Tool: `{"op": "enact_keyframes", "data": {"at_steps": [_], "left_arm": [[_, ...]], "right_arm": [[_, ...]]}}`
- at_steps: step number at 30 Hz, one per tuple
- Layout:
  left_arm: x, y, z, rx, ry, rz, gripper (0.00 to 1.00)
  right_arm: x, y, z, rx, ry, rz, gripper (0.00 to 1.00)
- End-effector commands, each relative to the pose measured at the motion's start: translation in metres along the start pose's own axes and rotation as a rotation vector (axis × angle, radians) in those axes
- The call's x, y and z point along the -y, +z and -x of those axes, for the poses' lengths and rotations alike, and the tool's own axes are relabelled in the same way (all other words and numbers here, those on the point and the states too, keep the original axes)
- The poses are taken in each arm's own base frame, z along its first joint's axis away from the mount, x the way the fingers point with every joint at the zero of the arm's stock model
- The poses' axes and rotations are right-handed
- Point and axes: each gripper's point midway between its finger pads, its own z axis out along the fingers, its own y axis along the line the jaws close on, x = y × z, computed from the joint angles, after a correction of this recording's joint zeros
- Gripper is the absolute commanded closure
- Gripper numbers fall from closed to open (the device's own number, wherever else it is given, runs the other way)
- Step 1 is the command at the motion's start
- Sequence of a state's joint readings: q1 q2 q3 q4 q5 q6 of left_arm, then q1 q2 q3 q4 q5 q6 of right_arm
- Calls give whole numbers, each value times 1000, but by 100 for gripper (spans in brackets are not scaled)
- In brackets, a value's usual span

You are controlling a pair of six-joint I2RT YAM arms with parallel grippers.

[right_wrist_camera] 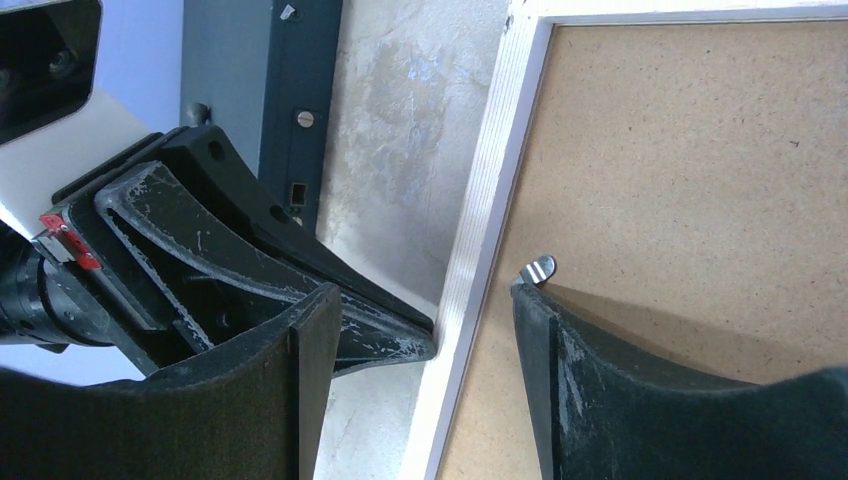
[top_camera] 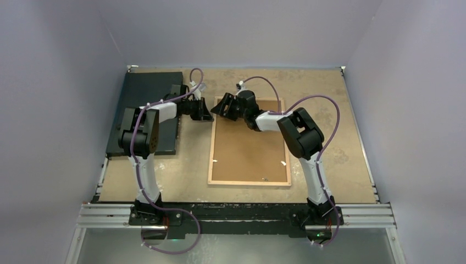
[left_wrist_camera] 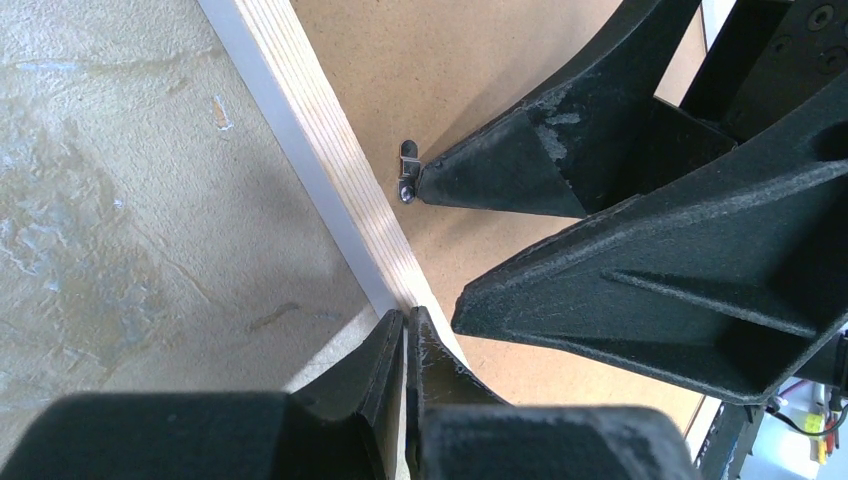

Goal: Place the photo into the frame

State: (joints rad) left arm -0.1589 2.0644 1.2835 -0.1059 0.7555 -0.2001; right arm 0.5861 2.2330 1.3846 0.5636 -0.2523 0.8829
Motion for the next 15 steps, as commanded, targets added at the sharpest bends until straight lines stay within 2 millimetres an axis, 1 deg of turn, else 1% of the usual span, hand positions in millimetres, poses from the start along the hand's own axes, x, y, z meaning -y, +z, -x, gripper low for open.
{"op": "enact_keyframes", "data": {"at_steps": [1, 3, 6, 9, 12, 15], "left_arm": [[0, -2, -10, -21, 5, 15, 100], [0, -3, -11, -25, 9, 17, 100], [0, -3, -12, -30, 11, 17, 100], [0, -4, -13, -30, 12, 19, 100], [0, -4, -12, -29, 17, 22, 100], [0, -4, -11, -28, 15, 22, 100]], "right_arm": [[-2, 7, -4, -12, -5, 0, 34], [-2, 2, -6, -27, -15, -1, 33], [-3, -10, 7, -1, -45, -14, 32], [1, -20, 18, 21, -63, -30, 31], [6, -22, 22, 24, -67, -35, 31], [8, -16, 21, 13, -79, -34, 31]]}}
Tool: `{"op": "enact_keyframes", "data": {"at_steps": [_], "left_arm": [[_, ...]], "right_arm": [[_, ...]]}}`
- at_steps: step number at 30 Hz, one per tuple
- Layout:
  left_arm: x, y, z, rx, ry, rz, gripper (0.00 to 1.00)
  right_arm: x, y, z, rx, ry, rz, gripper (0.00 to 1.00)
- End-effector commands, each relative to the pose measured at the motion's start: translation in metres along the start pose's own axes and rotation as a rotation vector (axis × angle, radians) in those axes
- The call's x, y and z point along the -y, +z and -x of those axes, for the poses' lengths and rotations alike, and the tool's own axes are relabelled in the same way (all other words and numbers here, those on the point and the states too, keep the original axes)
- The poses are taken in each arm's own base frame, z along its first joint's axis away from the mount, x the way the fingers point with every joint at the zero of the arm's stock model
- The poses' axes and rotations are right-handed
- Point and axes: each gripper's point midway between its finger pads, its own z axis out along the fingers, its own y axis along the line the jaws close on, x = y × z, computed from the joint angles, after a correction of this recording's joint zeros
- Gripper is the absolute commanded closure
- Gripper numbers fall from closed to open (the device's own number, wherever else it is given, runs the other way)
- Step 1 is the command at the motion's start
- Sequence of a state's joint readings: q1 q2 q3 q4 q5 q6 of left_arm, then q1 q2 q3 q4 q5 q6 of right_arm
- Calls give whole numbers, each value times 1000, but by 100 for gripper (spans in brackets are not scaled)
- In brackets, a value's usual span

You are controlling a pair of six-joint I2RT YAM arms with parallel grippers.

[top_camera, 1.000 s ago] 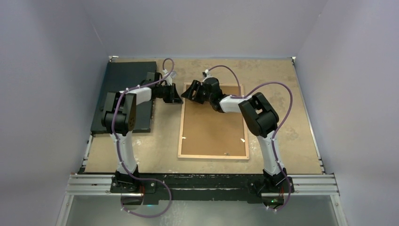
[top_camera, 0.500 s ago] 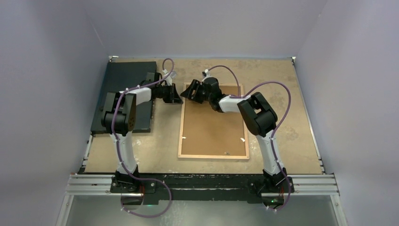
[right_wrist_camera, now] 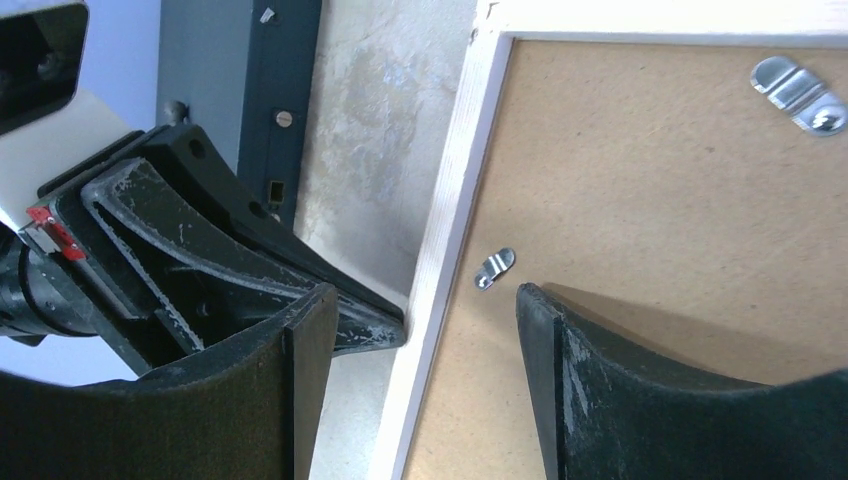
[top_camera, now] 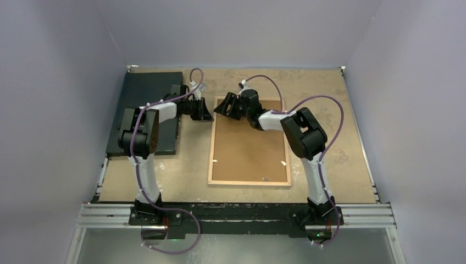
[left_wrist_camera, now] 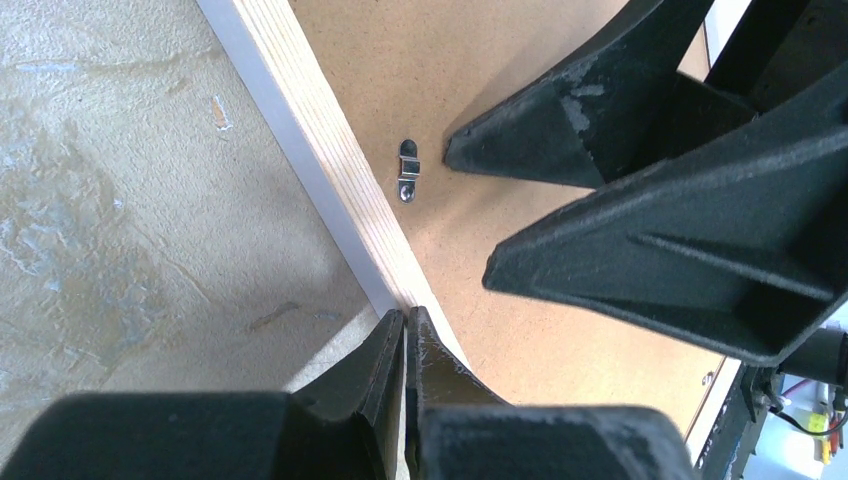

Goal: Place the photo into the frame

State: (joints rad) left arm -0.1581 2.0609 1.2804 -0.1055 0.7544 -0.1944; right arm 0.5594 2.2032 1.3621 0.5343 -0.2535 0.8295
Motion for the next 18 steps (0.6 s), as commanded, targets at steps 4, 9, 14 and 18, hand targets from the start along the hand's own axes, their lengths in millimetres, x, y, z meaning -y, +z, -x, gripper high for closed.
{"op": "enact_keyframes", "data": {"at_steps": [4, 9, 14, 18], "left_arm": [[0, -3, -10, -27, 8, 18, 100], [0, -2, -11, -28, 9, 16, 100], [0, -2, -10, -26, 7, 11, 100], [0, -1, -10, -25, 5, 10, 100]], "right_arm": [[1, 3, 12, 12, -40, 0, 31], [-2, 9, 4, -10, -24, 25, 32], [-5, 13, -1, -30, -14, 45, 33], [-6, 17, -5, -48, -1, 61, 33]]}}
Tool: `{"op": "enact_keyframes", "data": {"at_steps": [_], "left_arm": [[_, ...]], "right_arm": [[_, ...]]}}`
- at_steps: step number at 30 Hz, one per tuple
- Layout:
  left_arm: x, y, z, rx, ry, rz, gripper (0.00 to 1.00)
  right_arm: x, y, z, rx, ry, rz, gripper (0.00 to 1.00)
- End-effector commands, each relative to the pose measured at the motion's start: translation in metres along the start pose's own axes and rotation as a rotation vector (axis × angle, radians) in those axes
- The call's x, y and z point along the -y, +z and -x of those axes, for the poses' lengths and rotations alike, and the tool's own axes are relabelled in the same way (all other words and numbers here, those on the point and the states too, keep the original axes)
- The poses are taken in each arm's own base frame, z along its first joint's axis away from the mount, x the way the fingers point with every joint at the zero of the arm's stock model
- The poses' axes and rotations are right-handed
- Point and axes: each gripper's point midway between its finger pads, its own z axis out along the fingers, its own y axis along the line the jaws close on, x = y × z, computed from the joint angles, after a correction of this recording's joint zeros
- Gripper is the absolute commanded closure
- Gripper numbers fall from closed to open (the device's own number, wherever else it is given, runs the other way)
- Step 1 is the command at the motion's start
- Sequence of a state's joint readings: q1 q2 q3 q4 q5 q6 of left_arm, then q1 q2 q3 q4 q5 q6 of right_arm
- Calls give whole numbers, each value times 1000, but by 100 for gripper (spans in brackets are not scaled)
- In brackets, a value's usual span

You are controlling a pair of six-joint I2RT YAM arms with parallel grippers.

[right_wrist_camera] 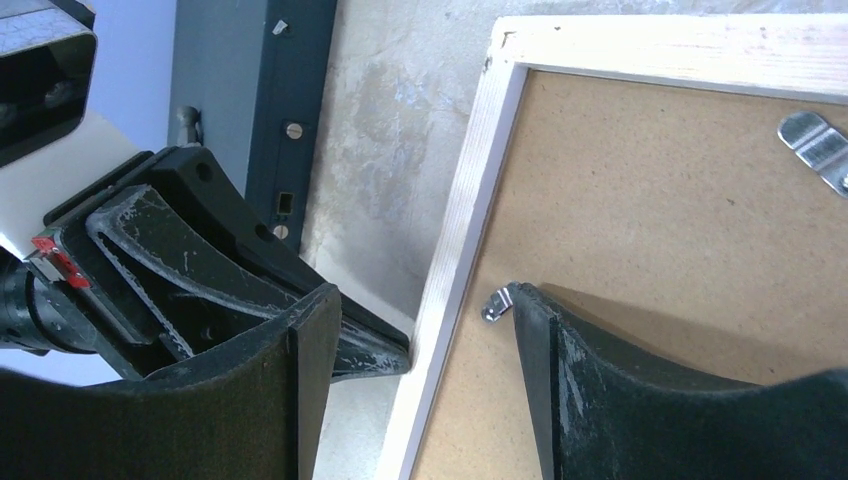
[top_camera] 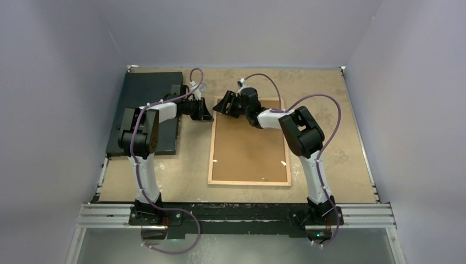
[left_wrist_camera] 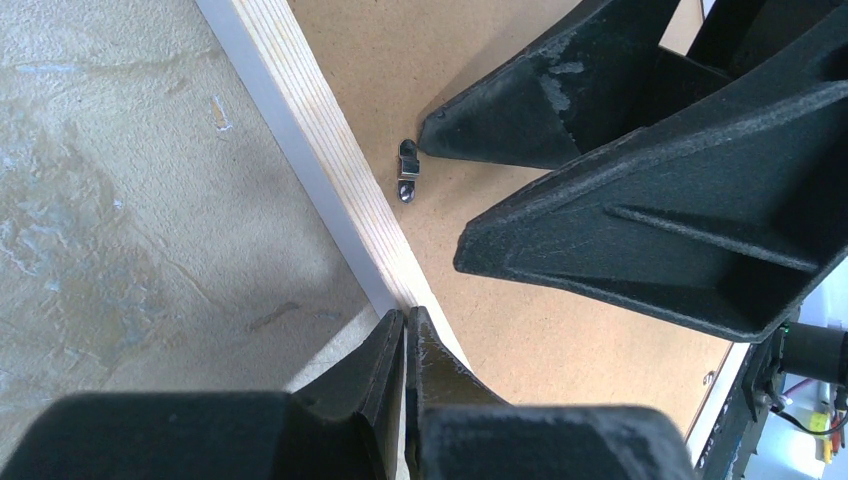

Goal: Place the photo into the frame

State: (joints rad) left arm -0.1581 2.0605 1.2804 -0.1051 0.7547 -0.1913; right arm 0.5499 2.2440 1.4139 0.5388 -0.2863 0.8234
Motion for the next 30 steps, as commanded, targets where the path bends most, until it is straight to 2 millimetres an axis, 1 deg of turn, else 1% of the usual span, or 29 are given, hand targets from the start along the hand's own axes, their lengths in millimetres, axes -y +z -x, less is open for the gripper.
{"op": "enact_keyframes", "data": {"at_steps": [1, 7, 17, 22, 24, 30], "left_arm": [[0, -1, -10, -24, 2, 10, 100], [0, 0, -9, -22, 1, 7, 100], [1, 1, -7, -19, 2, 4, 100], [0, 1, -8, -20, -1, 4, 100], [0, 1, -8, -19, -2, 4, 100], [0, 1, -9, -22, -1, 5, 100]], "right_arm": [[-5, 9, -12, -47, 10, 37, 33], [-11, 11, -17, -71, 24, 74, 34], [-15, 15, -24, -104, 21, 117, 36], [-25, 13, -36, -174, 10, 208, 38], [-25, 15, -39, -194, -9, 218, 38], [-29, 16, -36, -219, -78, 230, 40]]}}
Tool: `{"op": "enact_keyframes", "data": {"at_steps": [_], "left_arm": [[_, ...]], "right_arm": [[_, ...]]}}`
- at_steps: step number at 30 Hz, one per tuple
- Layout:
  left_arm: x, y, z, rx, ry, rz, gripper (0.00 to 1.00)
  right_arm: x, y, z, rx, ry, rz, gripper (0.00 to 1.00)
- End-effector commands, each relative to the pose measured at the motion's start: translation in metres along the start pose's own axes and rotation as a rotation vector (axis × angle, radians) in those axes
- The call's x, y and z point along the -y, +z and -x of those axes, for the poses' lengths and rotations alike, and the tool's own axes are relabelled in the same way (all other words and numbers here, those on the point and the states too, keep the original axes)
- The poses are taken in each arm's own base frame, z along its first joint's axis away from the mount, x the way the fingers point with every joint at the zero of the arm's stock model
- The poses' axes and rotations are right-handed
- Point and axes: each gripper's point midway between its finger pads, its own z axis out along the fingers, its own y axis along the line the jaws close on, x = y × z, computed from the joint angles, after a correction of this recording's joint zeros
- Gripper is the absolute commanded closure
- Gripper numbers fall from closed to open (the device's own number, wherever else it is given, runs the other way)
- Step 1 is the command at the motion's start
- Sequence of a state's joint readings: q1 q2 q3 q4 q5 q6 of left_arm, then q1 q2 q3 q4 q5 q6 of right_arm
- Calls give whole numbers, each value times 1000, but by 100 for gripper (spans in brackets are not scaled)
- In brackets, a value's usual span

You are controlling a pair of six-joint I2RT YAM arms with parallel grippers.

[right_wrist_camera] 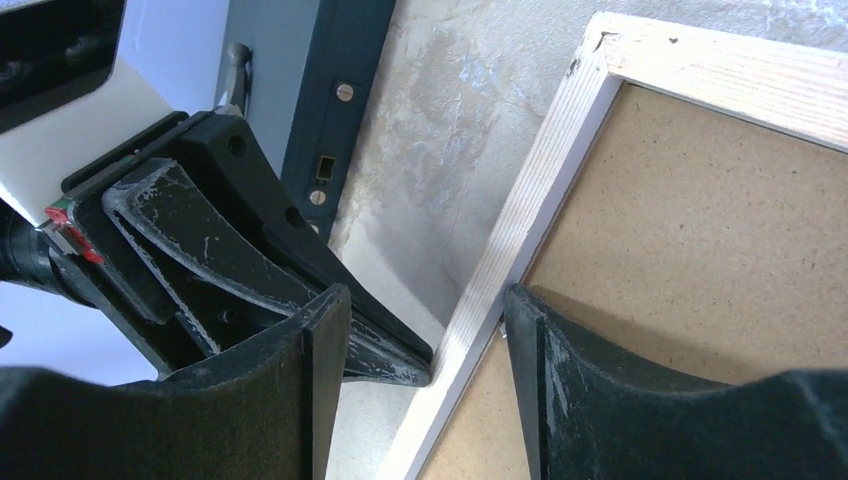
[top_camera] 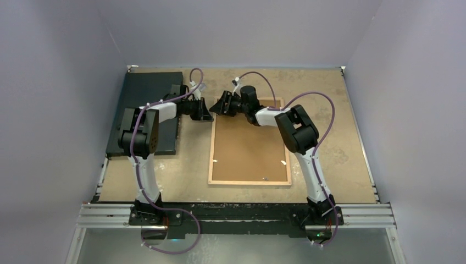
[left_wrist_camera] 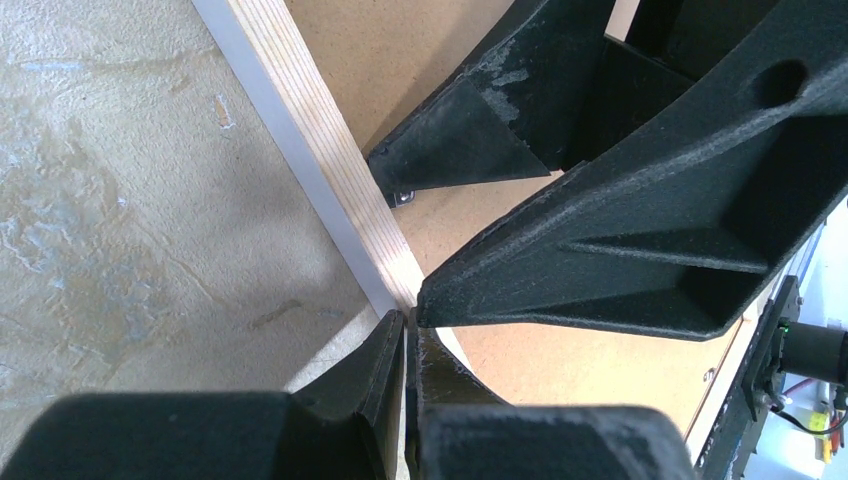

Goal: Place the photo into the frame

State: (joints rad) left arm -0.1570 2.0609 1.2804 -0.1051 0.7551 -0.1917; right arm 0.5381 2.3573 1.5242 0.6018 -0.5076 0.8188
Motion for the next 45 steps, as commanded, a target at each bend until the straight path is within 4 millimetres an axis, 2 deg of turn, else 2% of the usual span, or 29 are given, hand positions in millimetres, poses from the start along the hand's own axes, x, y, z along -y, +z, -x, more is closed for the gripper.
{"op": "enact_keyframes", "data": {"at_steps": [1, 7, 13, 17, 20, 21, 24, 26, 30, 33, 35, 39, 45], "left_arm": [[1, 1, -9, -23, 1, 4, 100], [2, 0, -9, -23, 1, 4, 100], [6, -7, -4, -24, 17, -3, 100], [6, -19, 0, -27, 44, 3, 100], [3, -28, -2, -48, 77, 21, 100], [2, -31, -4, -60, 90, 28, 100], [-3, -40, -13, -89, 181, 64, 100], [-5, -45, -24, -115, 235, 88, 100], [4, -48, -53, -182, 355, 100, 100], [18, -41, -79, -252, 475, 112, 100], [29, -35, -95, -290, 543, 117, 100], [41, -28, -110, -333, 614, 113, 100], [47, -27, -126, -389, 647, 96, 100]], "right_arm": [[-12, 4, -22, -108, -49, 41, 40], [-29, 0, -6, -82, -109, 76, 39], [-67, -12, 37, -8, -184, 118, 35], [-82, -35, 78, 93, -217, 94, 27], [-76, -67, 103, 178, -206, 32, 21], [-72, -82, 113, 213, -196, -1, 18], [-32, -133, 136, 324, -134, -190, 9], [-7, -175, 147, 401, -94, -322, 4], [58, -243, 148, 472, 2, -614, 1], [93, -275, 142, 507, 67, -727, 1], [110, -282, 138, 499, 96, -758, 1], [139, -270, 128, 429, 138, -800, 1], [158, -249, 121, 350, 173, -790, 1]]}}
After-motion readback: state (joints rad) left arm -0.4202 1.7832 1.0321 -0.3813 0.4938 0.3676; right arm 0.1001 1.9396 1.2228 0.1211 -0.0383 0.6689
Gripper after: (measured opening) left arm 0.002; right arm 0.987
